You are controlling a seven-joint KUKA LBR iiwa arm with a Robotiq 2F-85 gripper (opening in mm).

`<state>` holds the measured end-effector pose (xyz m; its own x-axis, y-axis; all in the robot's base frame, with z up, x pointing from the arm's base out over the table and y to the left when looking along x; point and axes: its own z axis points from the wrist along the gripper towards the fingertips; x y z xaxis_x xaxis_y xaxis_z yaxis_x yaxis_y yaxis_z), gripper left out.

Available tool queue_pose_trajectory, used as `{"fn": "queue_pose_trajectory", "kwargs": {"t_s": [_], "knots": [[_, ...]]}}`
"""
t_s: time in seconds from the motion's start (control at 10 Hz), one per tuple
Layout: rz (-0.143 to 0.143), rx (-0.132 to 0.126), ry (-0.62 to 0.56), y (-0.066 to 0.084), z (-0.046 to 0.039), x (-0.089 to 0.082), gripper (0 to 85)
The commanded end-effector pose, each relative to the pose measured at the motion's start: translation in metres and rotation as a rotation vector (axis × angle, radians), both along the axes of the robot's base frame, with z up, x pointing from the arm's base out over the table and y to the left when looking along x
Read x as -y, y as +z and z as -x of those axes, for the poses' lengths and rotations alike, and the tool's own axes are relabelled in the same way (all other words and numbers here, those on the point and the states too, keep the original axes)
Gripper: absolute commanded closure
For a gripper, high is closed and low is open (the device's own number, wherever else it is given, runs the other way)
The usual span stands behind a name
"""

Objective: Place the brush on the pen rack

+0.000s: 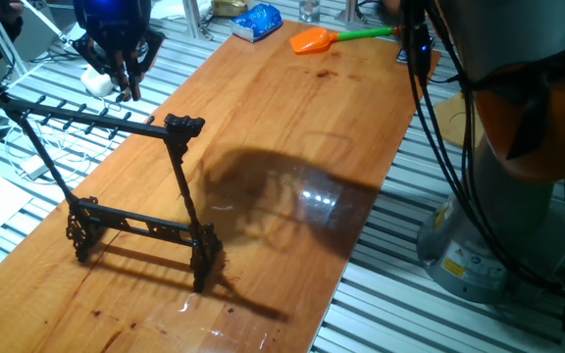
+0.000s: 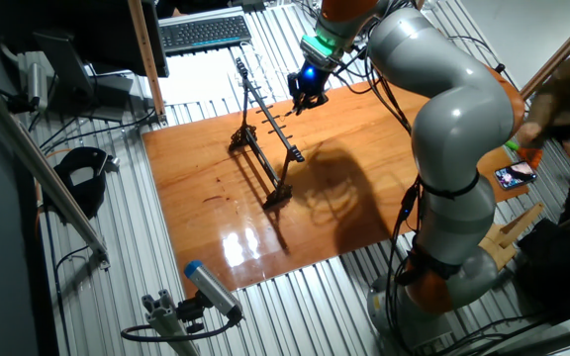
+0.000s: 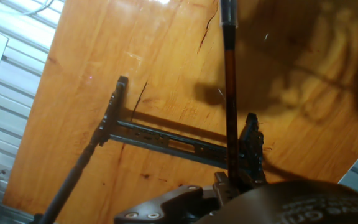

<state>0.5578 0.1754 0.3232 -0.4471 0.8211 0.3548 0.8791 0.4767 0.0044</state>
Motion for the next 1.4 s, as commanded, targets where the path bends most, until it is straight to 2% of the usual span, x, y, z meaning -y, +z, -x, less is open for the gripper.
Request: {"fn": "queue_pose_trajectory", "kwargs": {"t_s": [0.0, 0.3, 0.6, 0.7, 0.9, 1.1, 1.3], "knots": [[0.001, 0.002, -0.001, -0.0002, -0.0001, -0.0001, 85.0], [-0.002, -0.003, -0.004, 0.0014, 0.0016, -0.0014, 85.0], [0.005, 0.003, -0.052, -0.0053, 0.0038, -0.0065, 85.0], [0.017, 0.002, -0.061, -0.0084, 0.0034, -0.0079, 85.0], [0.023, 0.000, -0.054, -0.0079, 0.0023, -0.0068, 85.0], [0.011, -0.019, -0.029, -0.0026, -0.0025, -0.0004, 85.0], [0.009, -0.021, -0.025, -0.0012, -0.0030, 0.0008, 85.0]]}}
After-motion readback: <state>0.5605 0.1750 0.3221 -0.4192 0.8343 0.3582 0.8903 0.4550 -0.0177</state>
